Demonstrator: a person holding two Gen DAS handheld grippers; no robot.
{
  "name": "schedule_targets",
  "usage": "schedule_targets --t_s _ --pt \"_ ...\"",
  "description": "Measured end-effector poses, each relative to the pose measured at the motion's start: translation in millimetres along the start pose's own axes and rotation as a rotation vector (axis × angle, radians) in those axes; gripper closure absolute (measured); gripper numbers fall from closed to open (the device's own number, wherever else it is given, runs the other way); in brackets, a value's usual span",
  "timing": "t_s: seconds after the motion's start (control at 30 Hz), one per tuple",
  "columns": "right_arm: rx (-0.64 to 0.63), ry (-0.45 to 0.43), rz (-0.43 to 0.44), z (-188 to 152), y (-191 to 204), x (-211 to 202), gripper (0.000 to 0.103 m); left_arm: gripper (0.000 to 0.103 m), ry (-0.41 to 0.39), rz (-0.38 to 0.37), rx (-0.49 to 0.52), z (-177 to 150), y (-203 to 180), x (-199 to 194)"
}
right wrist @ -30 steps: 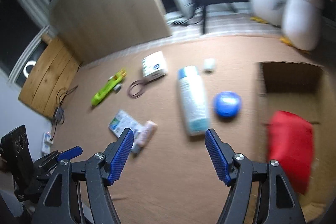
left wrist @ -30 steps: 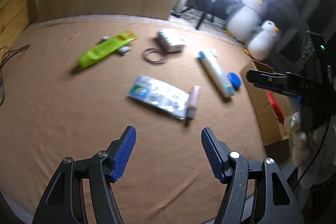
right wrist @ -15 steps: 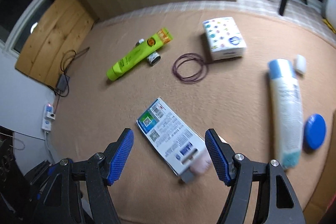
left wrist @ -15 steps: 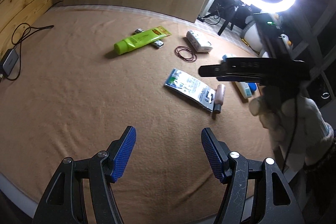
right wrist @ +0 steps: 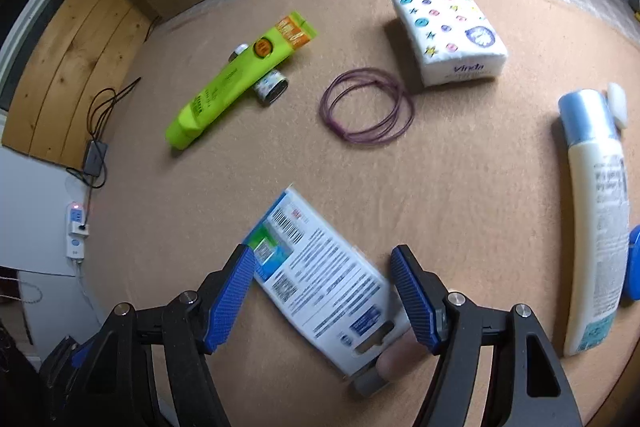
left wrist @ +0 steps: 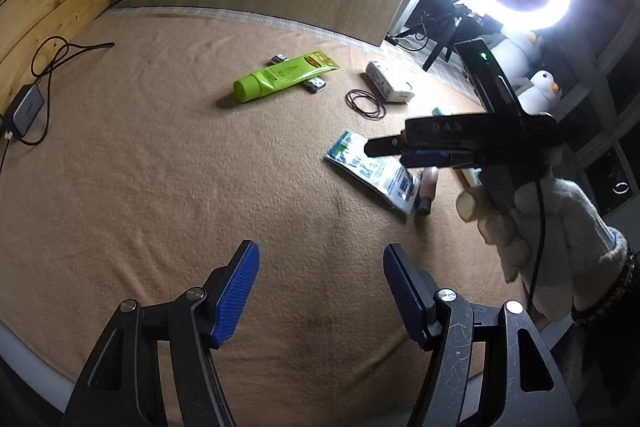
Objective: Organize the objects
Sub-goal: 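Lower the right tool onto the blister-pack card and grasp it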
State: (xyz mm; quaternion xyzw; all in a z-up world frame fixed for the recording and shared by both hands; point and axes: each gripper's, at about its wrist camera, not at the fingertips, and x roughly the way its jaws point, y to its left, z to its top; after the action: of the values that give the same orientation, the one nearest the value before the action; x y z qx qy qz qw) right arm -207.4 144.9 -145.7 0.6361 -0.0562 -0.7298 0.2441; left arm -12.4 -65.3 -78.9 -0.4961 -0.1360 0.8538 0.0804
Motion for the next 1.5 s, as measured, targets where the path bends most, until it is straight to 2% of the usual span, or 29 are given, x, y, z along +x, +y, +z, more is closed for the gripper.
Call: schedule_targets --t_s 0.3,0.43,0.57,0.8,0.97,1.03,1.13,1.5 --pt "-0.004 0.032 0.067 -29 21 4 0.036 0.035 0.001 -0.012 -0.001 0 3 -1" --pt "-0.046 -0.033 -0.094 -37 38 3 0.036 0.035 0.004 -0.017 0.003 1 5 -1" --pt "-0.100 -0.038 -0.157 -41 53 11 0.036 0.035 0.004 -0.016 0.011 2 7 0" --pt "-0.083 -0.056 -0.239 -34 65 21 0.036 0.035 0.005 -0.016 0.014 5 14 1" --pt "-0.145 -0.073 -0.319 -37 77 29 0.036 0.035 0.004 -0.008 0.012 7 21 0" --pt "-0.156 -0.081 -0.335 -37 79 30 0.040 0.035 0.003 -0.006 0.010 8 23 -1" --pt "-0.163 -0.093 -0.348 -38 80 30 0.050 0.035 0.004 -0.004 0.011 8 25 -1" --pt "-0.152 -0.126 -0.275 -50 78 19 0.051 0.035 0.009 -0.007 0.026 12 18 3"
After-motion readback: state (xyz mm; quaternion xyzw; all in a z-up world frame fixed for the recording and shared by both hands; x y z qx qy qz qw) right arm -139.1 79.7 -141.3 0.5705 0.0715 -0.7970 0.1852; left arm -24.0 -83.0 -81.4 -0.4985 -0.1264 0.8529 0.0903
